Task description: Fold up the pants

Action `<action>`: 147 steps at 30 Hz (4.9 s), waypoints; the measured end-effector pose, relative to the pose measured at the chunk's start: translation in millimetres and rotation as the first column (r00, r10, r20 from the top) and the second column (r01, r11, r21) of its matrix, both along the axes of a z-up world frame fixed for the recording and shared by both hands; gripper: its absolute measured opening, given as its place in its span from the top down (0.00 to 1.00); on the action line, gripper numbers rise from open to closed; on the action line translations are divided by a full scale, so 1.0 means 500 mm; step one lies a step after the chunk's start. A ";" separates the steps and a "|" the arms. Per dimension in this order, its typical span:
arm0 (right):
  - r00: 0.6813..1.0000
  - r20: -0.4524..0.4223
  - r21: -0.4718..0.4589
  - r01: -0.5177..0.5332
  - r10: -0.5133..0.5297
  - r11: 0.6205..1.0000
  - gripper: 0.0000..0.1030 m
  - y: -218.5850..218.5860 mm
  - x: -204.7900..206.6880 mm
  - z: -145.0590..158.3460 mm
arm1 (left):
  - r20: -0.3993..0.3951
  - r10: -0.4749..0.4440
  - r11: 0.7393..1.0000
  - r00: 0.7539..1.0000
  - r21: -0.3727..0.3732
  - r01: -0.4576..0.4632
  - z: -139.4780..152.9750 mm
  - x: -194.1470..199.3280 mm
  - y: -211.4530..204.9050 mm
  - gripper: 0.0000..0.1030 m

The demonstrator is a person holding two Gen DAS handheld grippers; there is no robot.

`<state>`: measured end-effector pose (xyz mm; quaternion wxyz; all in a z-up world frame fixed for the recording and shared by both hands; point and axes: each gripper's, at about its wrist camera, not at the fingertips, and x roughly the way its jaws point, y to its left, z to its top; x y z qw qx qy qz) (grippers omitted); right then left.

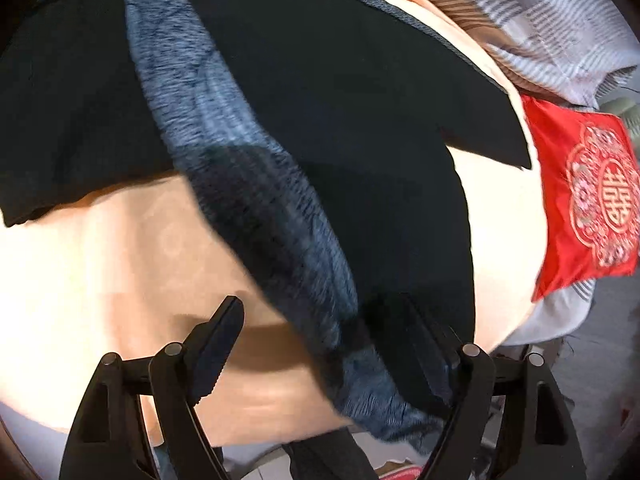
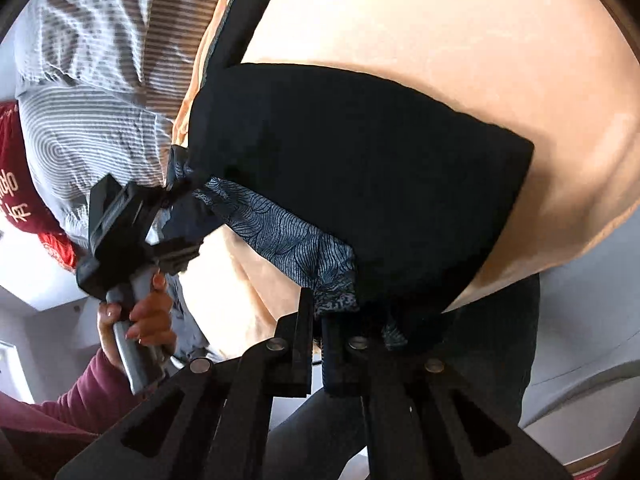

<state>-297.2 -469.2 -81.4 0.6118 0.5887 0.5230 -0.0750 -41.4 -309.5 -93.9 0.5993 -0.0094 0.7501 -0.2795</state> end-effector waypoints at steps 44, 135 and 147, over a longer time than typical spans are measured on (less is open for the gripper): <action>0.998 -0.013 -0.202 -0.067 0.065 0.977 0.95 -0.660 0.526 -0.060 | 0.365 -0.130 0.991 0.922 0.076 0.110 0.162 0.247 -0.362 0.34; 0.922 -0.157 -0.531 -0.382 0.355 0.757 0.77 -0.274 0.474 0.101 | 0.513 -0.042 0.910 0.857 0.375 -0.180 0.054 0.440 0.147 0.08; 0.876 -0.202 -0.529 -0.474 0.438 0.704 0.76 0.053 0.597 -0.041 | 0.557 0.082 0.883 0.827 0.344 -0.319 -0.041 0.538 0.303 0.08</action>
